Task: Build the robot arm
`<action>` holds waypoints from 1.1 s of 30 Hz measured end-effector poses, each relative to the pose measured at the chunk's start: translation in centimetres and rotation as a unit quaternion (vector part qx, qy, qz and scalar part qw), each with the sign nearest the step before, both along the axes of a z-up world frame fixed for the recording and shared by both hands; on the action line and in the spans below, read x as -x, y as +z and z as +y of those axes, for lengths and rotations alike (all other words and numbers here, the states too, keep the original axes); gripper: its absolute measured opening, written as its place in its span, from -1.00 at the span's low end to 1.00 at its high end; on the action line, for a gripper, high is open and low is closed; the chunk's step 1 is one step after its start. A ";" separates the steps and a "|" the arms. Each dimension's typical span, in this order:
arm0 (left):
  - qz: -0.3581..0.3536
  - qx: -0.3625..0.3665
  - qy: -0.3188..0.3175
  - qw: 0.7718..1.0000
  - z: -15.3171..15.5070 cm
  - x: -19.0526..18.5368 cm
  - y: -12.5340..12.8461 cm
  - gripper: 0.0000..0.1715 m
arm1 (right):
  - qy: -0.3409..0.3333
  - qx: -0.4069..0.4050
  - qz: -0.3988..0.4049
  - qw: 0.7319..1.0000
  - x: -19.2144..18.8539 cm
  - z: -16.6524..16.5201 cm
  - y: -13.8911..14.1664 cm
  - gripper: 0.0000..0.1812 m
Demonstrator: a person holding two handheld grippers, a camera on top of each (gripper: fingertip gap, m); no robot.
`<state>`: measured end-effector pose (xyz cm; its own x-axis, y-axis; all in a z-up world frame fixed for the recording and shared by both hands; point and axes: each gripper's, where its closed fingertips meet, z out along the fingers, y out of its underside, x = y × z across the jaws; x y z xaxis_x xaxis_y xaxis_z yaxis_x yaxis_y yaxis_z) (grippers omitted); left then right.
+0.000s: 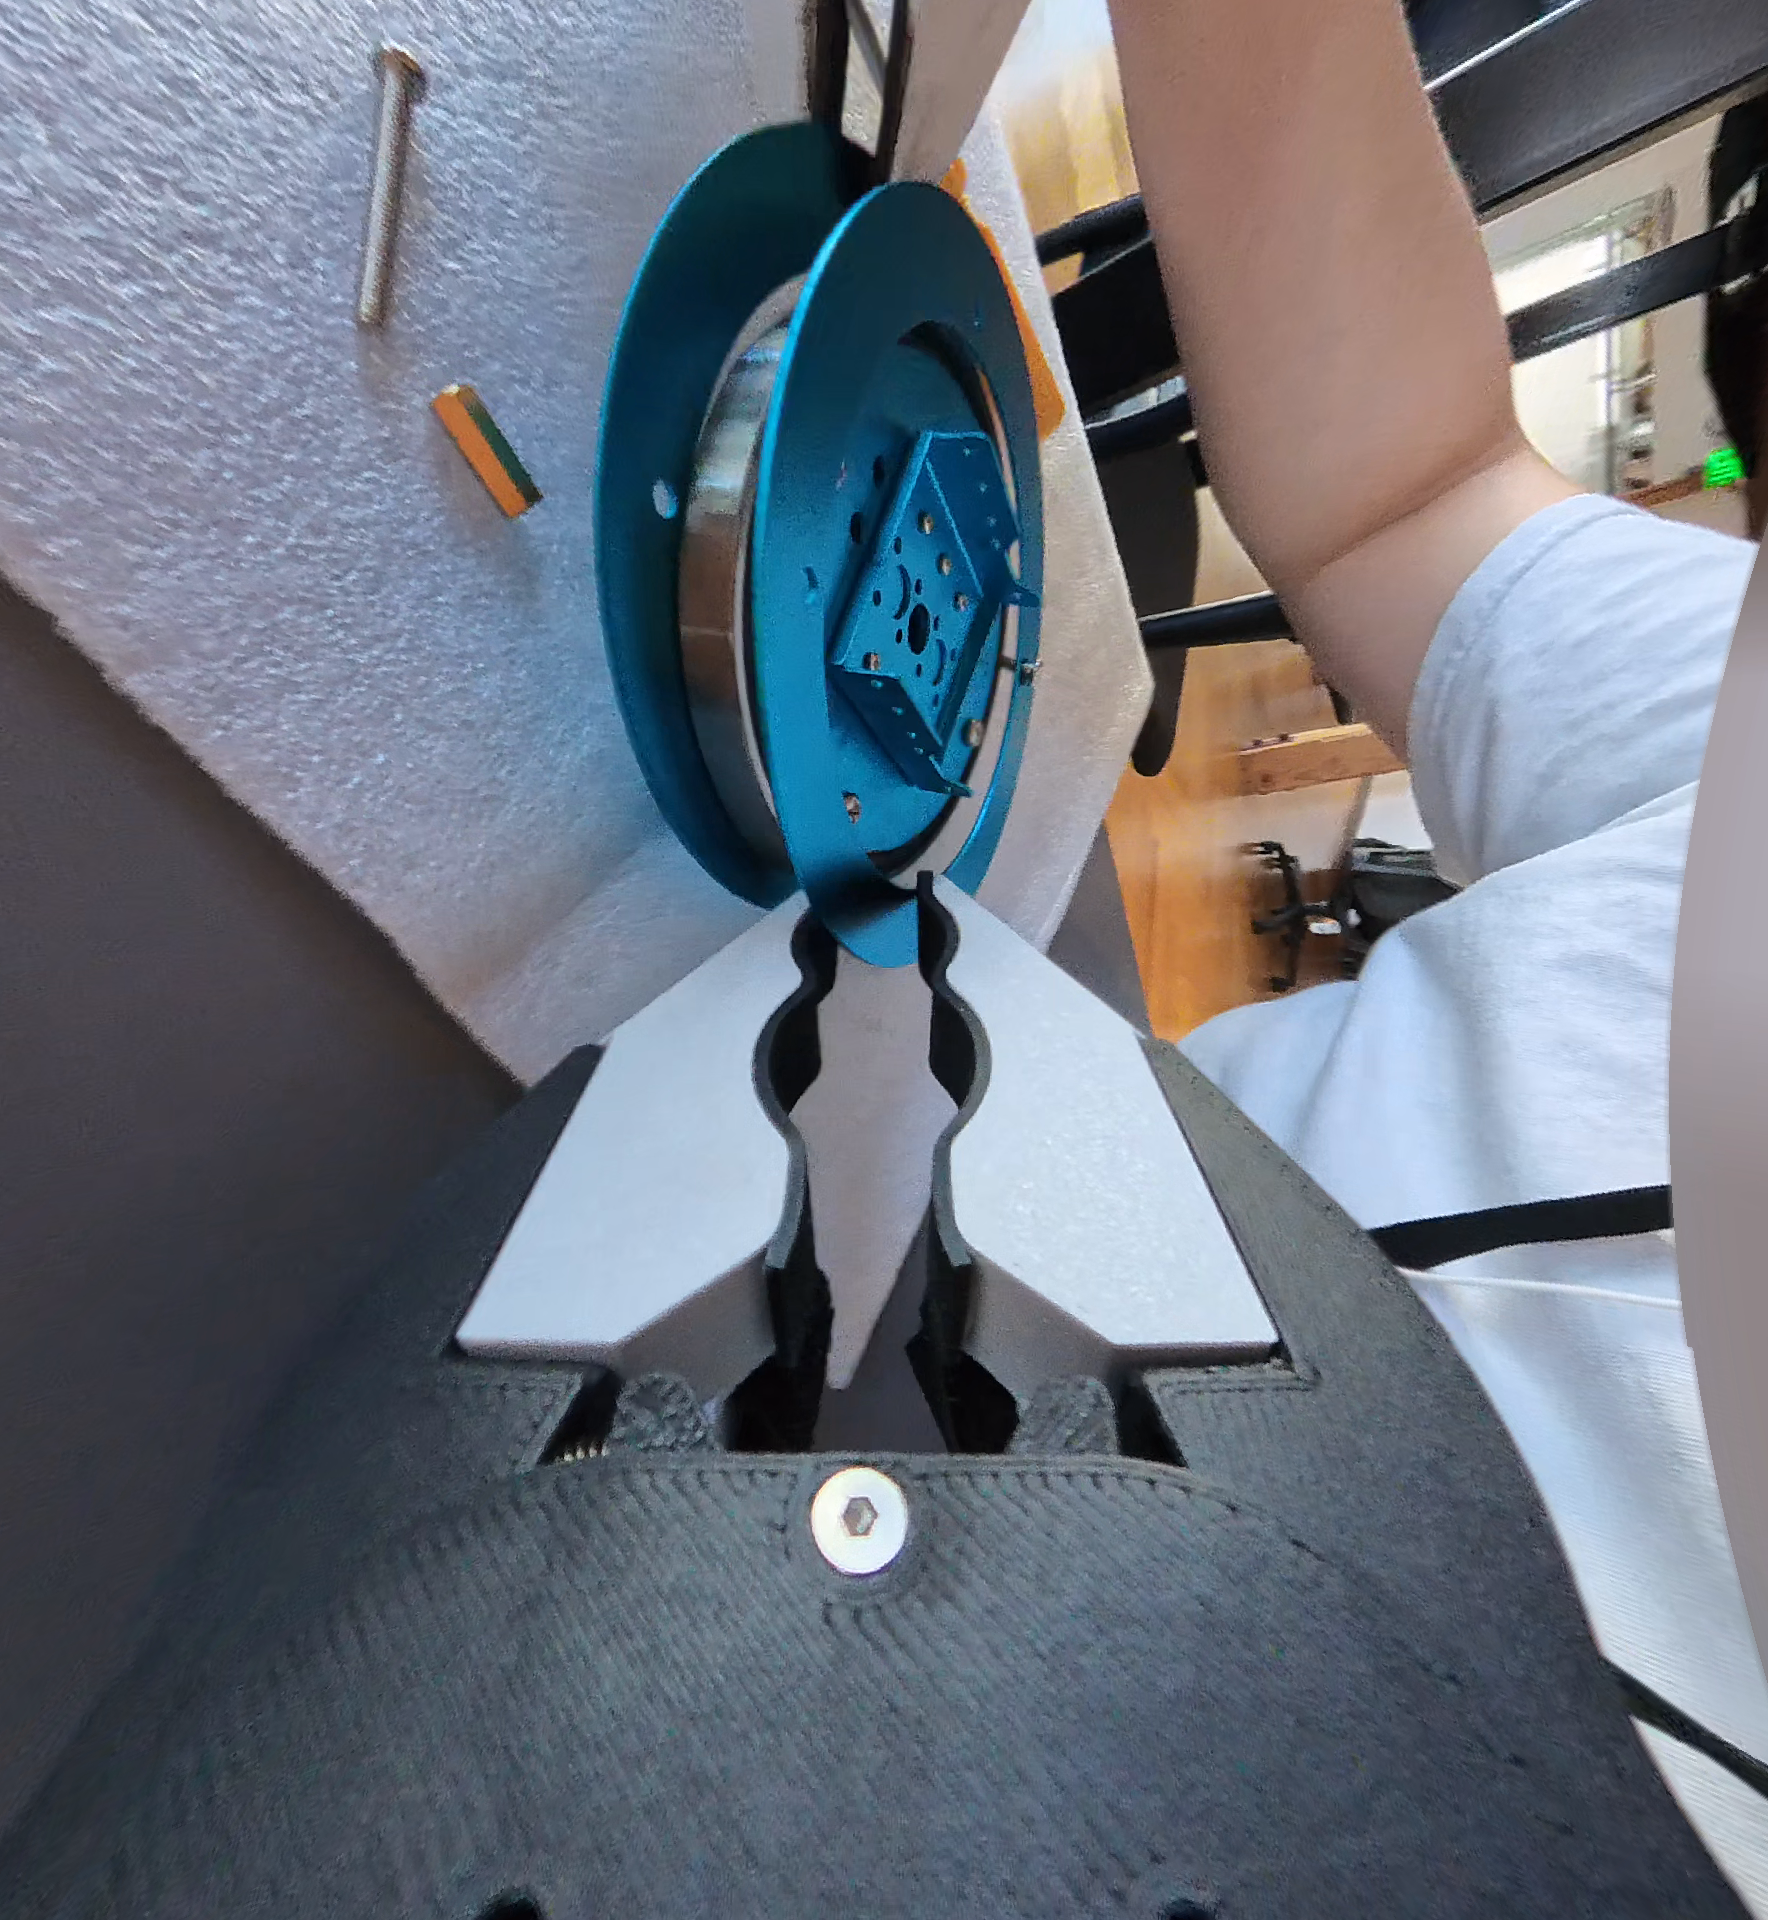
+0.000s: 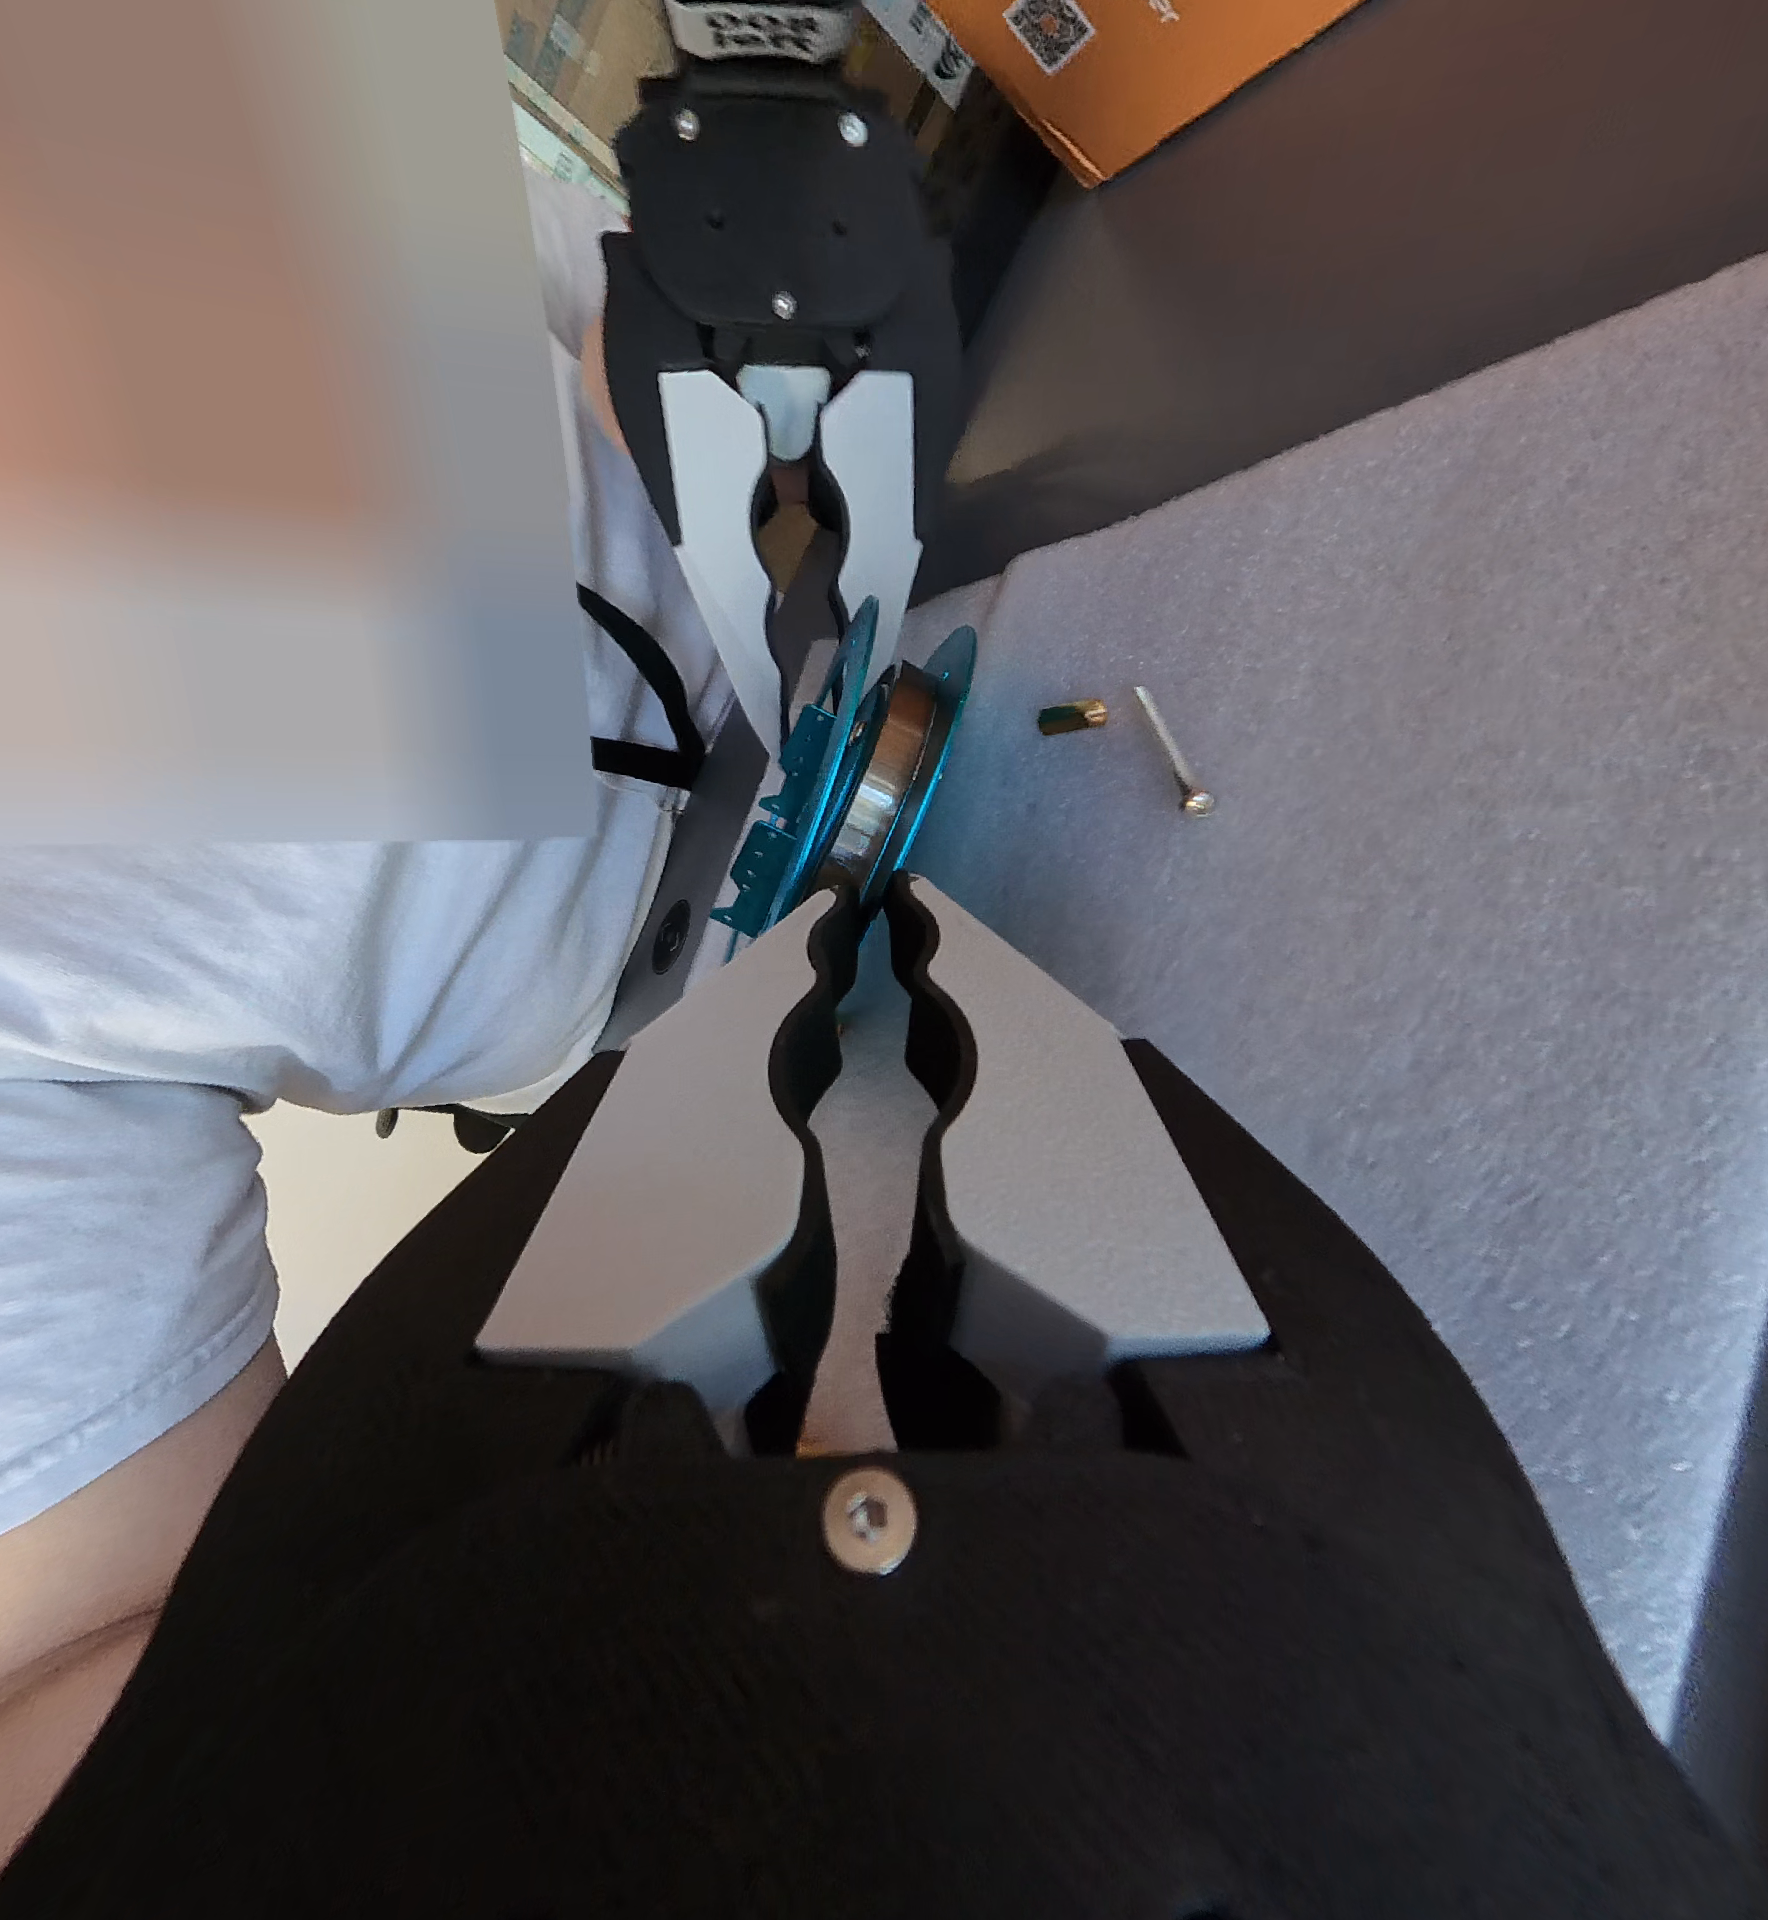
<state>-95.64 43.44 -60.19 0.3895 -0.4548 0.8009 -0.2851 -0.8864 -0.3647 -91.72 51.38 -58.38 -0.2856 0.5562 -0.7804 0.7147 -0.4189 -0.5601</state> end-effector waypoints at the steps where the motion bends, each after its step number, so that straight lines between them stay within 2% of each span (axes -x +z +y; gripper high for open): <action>1: 0.006 -0.006 0.003 1.000 0.2 0.1 -0.1 -0.83 | 0.000 0.000 -0.001 1.000 0.0 0.0 -0.1 -0.95; 11: -0.019 -0.007 0.003 1.000 0.1 0.3 -0.2 -0.84 | -0.011 -0.030 0.006 0.999 0.2 -0.2 0.4 -0.95; 19: 0.029 -0.115 0.036 0.992 1.5 1.4 0.0 -0.86 | -0.024 -0.050 0.003 0.998 0.2 -0.3 0.4 -0.95; 25: 0.028 -0.165 0.060 0.984 2.0 1.4 0.5 -0.85 | -0.035 -0.069 0.006 0.997 0.2 -0.5 0.7 -0.96; 29: 0.025 -0.179 0.074 0.981 2.1 1.6 1.0 -0.73 | -0.042 -0.085 0.004 0.995 0.2 -0.5 0.7 -0.95; 30: 0.026 -0.179 0.078 0.980 2.0 1.7 1.0 -0.64 | -0.044 -0.089 0.003 0.995 0.2 -0.5 0.7 -0.95; 31: 0.037 -0.182 0.089 0.979 2.3 2.0 0.8 -0.42 | -0.045 -0.091 0.004 0.995 0.2 -0.5 0.7 -0.95; 32: 0.046 -0.186 0.092 0.977 2.3 2.2 0.7 -0.36 | -0.045 -0.090 0.006 0.995 0.3 -0.6 0.8 -0.96; 33: 0.049 -0.188 0.088 0.977 2.2 2.2 0.6 -0.39 | -0.046 -0.093 0.008 0.995 0.3 -0.7 0.9 -0.96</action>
<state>-97.80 45.60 -59.62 0.5546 -0.6290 0.5448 -0.1907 -0.7333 -0.6526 -92.00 50.66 -57.47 -0.2373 0.7145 -0.6582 0.6688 -0.3712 -0.6441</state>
